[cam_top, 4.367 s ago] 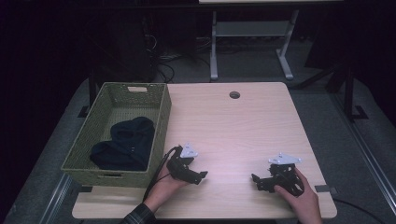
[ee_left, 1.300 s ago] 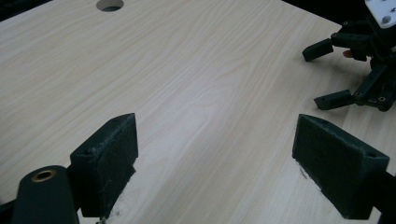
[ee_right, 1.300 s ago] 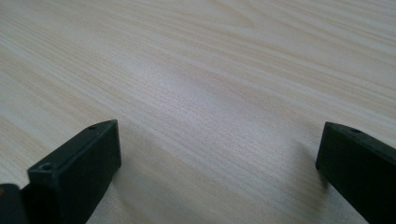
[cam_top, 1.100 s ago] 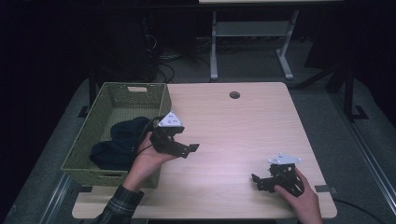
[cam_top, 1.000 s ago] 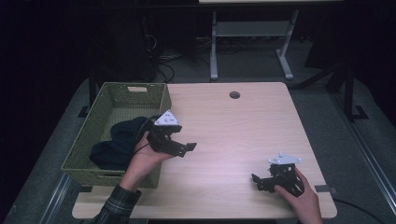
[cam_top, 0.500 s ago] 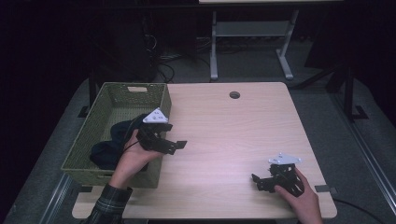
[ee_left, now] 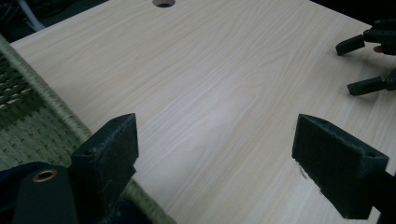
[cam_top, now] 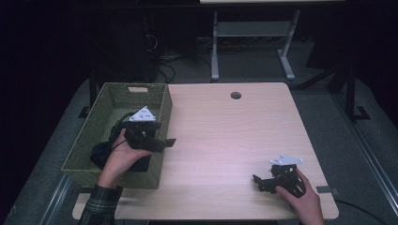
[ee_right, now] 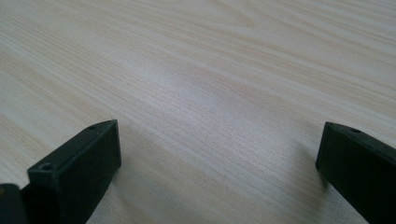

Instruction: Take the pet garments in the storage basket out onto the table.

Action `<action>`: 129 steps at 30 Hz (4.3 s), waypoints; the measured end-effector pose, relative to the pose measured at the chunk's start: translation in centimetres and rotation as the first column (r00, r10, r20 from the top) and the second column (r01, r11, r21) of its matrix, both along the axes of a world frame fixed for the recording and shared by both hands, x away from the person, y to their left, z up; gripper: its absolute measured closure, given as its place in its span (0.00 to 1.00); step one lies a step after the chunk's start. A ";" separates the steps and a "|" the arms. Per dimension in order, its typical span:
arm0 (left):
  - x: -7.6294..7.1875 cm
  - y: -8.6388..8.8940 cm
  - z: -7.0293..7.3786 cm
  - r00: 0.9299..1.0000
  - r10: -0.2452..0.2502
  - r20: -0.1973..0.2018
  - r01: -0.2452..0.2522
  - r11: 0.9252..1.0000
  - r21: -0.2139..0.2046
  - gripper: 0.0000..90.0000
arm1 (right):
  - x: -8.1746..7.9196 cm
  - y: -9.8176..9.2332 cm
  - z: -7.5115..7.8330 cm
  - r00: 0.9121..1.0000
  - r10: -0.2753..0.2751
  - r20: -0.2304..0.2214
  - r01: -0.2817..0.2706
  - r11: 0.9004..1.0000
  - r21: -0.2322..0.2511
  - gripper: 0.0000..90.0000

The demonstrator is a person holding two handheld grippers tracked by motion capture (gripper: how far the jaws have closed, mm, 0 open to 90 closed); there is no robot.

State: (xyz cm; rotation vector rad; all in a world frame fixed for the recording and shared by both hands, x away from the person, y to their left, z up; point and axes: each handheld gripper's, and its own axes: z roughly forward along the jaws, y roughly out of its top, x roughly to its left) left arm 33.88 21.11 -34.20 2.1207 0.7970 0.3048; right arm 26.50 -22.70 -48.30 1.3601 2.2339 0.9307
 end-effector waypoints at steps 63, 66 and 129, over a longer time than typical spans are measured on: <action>3.4 9.5 -6.0 0.985 0.130 -0.111 -0.100 0.964 0.247 0.16 | 0.0 0.0 0.0 1.000 0.000 0.000 0.000 1.000 0.000 0.00; 3.5 9.3 -6.4 0.984 0.116 -0.138 -0.075 0.960 0.270 0.15 | 0.0 0.0 0.0 1.000 0.000 0.000 0.000 1.000 0.000 0.00; 3.2 12.3 -3.3 0.971 0.204 -0.122 -0.214 0.974 -0.072 0.74 | 0.0 0.0 0.0 1.000 0.000 0.000 0.000 1.000 0.000 0.00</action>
